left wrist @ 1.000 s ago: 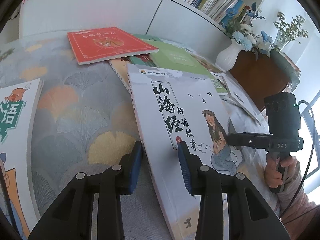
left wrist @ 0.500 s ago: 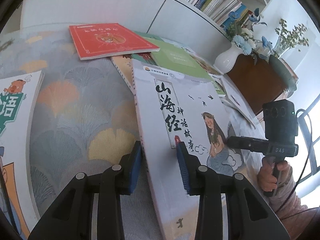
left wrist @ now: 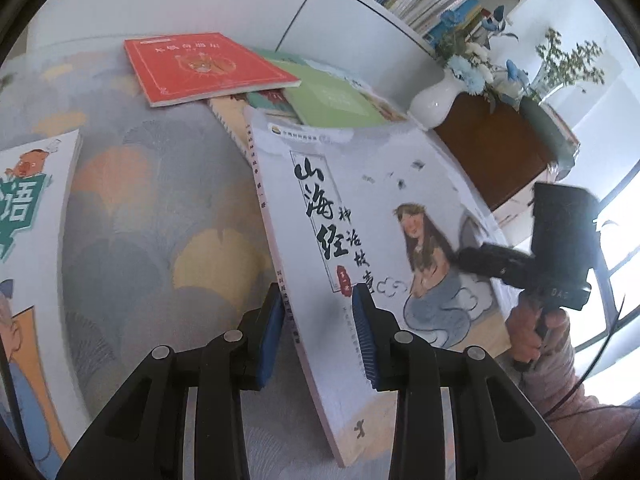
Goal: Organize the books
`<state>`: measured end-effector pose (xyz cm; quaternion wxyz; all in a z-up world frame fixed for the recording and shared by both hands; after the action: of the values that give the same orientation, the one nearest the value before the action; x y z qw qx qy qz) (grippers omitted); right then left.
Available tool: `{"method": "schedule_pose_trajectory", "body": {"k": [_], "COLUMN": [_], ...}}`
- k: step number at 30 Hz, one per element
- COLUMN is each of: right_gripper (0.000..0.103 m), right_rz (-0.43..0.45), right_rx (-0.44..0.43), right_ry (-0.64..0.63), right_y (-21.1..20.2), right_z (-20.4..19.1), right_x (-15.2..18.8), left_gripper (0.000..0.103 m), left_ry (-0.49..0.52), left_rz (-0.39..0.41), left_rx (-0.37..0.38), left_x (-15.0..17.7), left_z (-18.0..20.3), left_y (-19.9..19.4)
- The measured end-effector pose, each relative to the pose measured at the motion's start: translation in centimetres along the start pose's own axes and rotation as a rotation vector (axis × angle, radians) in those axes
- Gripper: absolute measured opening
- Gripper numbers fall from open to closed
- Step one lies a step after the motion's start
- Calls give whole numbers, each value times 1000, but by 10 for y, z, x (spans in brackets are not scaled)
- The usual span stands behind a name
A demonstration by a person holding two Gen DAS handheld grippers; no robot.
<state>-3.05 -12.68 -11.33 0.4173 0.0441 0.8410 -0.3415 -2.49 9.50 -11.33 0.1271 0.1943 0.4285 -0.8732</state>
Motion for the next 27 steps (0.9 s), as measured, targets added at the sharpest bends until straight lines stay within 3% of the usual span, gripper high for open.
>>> {"method": "schedule_pose_trajectory", "body": {"k": [13,20,27], "right_gripper": [14,14,14], "right_rz": [0,-5,-39], "right_rx": [12,8,-34], "right_ry": [-51,-131,-146], "right_y": [3,8,32], "right_z": [-42,-73,-99], "right_x": [4,-13,-38], "left_gripper": [31,31,31], "left_ry": [116,53,44], "left_rz": [-32,35,112], "left_rx": [-40,-2,-26], "left_x": [9,3,-6], "left_z": [8,-10,-27], "left_y": [-33,-68,-115]}}
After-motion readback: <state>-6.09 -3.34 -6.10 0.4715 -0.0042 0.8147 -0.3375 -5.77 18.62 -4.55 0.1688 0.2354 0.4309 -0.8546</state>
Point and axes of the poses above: each gripper's, at about its wrist camera, not at the fingertips, and y roughly the way its jaws point, z to its right, x to its underside, the point moved 1 cm from there along y, roughly the way its jaws point, and after that the axes turned 9 degrees about -y, right-handed, at the moved point
